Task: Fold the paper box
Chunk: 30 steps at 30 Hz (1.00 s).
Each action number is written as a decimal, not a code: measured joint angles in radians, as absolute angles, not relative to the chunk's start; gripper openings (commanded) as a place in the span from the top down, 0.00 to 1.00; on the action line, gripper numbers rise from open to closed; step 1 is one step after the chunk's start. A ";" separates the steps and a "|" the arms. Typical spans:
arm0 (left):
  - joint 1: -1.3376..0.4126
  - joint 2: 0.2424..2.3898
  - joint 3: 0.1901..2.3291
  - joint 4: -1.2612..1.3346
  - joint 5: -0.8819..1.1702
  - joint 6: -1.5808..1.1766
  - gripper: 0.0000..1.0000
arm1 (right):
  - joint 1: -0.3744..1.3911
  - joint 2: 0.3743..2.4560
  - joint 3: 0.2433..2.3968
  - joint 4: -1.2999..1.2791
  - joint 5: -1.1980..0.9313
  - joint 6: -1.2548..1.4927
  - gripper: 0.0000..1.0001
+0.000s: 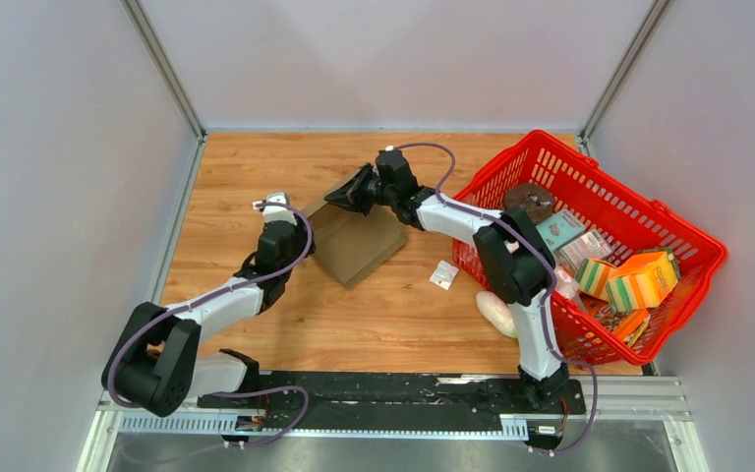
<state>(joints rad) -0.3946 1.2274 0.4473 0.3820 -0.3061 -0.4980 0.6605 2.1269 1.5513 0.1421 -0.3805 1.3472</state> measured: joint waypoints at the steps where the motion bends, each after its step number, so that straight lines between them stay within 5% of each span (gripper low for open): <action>1: -0.399 1.257 0.459 0.388 -0.308 -0.489 0.60 | 0.661 2.127 1.551 0.142 -0.381 1.347 1.00; 6: -0.456 1.279 0.491 0.358 -0.430 -0.462 0.82 | 0.662 2.127 1.551 0.145 -0.366 1.349 1.00; 12: -0.522 1.331 0.544 0.300 -0.634 -0.466 0.87 | 0.666 2.127 1.551 0.147 -0.358 1.358 1.00; 16: -0.522 1.369 0.569 0.286 -0.688 -0.487 0.72 | 0.672 2.127 1.551 0.147 -0.353 1.363 1.00; 21: -0.524 1.398 0.580 0.290 -0.701 -0.493 0.71 | 0.676 2.127 1.549 0.147 -0.354 1.365 1.00; 25: -0.524 1.424 0.600 0.279 -0.729 -0.493 1.00 | 0.677 2.127 1.533 0.155 -0.352 1.372 1.00; 30: -0.530 1.478 0.661 0.220 -0.796 -0.505 0.97 | 0.677 2.126 1.501 0.196 -0.342 1.393 1.00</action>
<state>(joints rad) -0.5297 1.4776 0.6609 0.2199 -0.7959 -0.5045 0.6765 2.1262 1.5013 0.1955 -0.3420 1.3933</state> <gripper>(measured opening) 0.033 0.007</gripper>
